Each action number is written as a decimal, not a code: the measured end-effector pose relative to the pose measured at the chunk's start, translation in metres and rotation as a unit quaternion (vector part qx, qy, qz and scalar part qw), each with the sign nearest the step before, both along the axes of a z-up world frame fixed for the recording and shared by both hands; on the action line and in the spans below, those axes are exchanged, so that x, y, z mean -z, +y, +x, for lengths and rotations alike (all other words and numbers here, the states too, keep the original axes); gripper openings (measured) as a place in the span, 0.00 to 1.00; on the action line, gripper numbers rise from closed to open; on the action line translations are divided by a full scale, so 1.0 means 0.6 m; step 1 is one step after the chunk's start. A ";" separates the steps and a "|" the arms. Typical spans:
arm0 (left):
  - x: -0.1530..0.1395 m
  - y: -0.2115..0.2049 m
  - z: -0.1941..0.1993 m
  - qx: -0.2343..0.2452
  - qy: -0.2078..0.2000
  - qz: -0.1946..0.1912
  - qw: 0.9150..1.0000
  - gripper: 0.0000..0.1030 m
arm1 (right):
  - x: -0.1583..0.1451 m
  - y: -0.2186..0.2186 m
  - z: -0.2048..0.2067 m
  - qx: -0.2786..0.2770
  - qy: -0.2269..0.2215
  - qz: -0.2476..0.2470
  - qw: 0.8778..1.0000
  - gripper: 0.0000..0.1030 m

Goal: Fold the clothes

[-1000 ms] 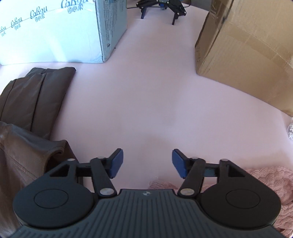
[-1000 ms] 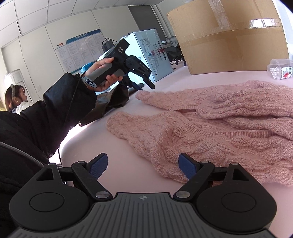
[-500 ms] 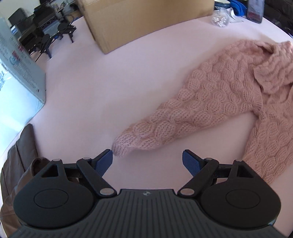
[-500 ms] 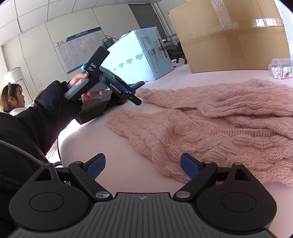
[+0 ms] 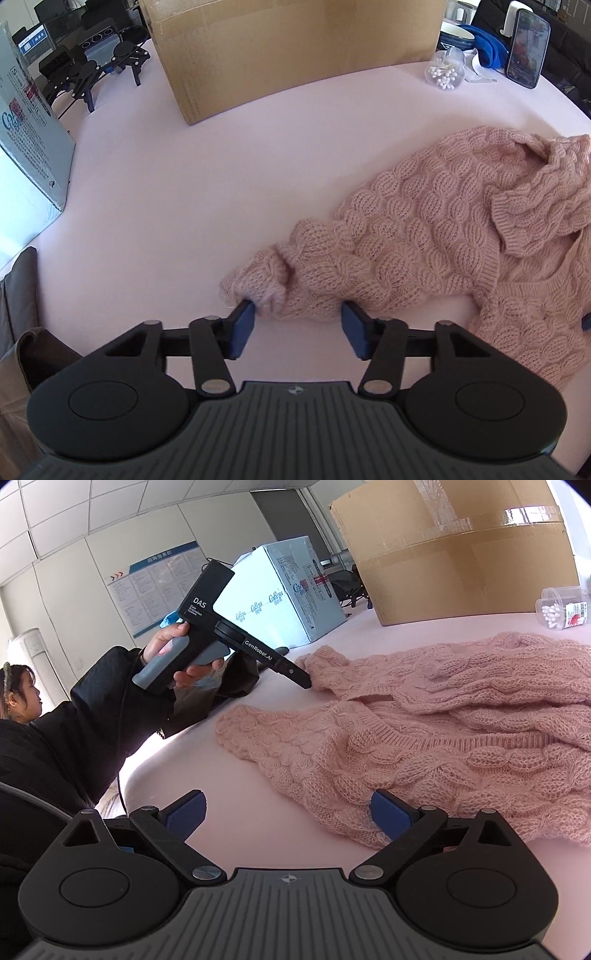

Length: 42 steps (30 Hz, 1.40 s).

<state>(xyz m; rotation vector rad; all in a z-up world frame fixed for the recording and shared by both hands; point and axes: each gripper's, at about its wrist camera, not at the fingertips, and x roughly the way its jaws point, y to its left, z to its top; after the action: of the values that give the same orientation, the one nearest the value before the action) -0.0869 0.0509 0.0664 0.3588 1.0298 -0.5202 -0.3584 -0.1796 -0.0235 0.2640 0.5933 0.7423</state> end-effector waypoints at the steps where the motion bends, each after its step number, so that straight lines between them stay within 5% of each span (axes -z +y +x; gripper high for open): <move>1: -0.004 -0.003 0.000 -0.010 0.005 -0.002 1.000 0.03 | 0.000 0.000 0.000 0.001 0.000 0.000 1.000 0.94; 5: -0.023 0.003 0.005 -0.071 0.020 -0.021 0.997 0.02 | 0.000 -0.001 -0.001 0.005 -0.002 0.001 1.000 0.95; 10: -0.054 0.046 0.041 -0.147 0.086 -0.125 0.977 0.03 | 0.000 0.001 0.000 0.006 -0.003 -0.001 1.000 0.95; 13: -0.057 0.042 0.045 -0.150 0.054 -0.081 0.984 0.09 | 0.000 0.001 0.000 0.007 -0.003 0.000 1.000 0.96; 14: -0.055 0.037 0.041 -0.141 0.037 -0.060 0.987 0.28 | 0.000 0.000 0.000 0.007 -0.003 0.000 1.000 0.96; 15: -0.054 0.033 0.037 -0.133 0.025 -0.048 0.990 0.59 | 0.000 -0.001 0.000 0.007 -0.002 0.002 1.000 0.96; 17: -0.051 0.026 0.017 -0.115 -0.016 -0.042 0.992 0.85 | 0.000 -0.004 0.000 0.008 -0.001 0.005 1.000 0.96; 24: -0.069 0.051 -0.091 -0.093 -0.093 -0.045 0.990 0.85 | 0.000 -0.060 -0.001 0.082 -0.002 0.093 0.992 1.00; 29: -0.065 0.110 -0.191 -0.072 -0.036 -0.117 0.990 0.86 | 0.015 -0.113 0.016 0.178 0.044 0.178 0.967 1.00; 37: 0.028 0.135 -0.262 -0.064 0.058 -0.202 0.976 0.86 | -0.011 -0.096 -0.013 0.206 -0.041 0.135 0.968 1.00; 40: 0.052 0.133 -0.255 -0.068 0.044 -0.229 0.970 1.00 | -0.021 -0.094 -0.029 0.239 -0.072 0.085 0.965 1.00; 42: 0.055 0.128 -0.259 -0.066 0.029 -0.226 0.971 1.00 | -0.026 -0.102 -0.047 0.276 -0.085 0.057 0.956 1.00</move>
<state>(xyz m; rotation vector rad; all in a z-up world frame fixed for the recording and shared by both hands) -0.2422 0.1274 0.0333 -0.1294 0.9507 -0.6295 -0.3864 -0.2411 -0.0077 0.4462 0.2874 0.2516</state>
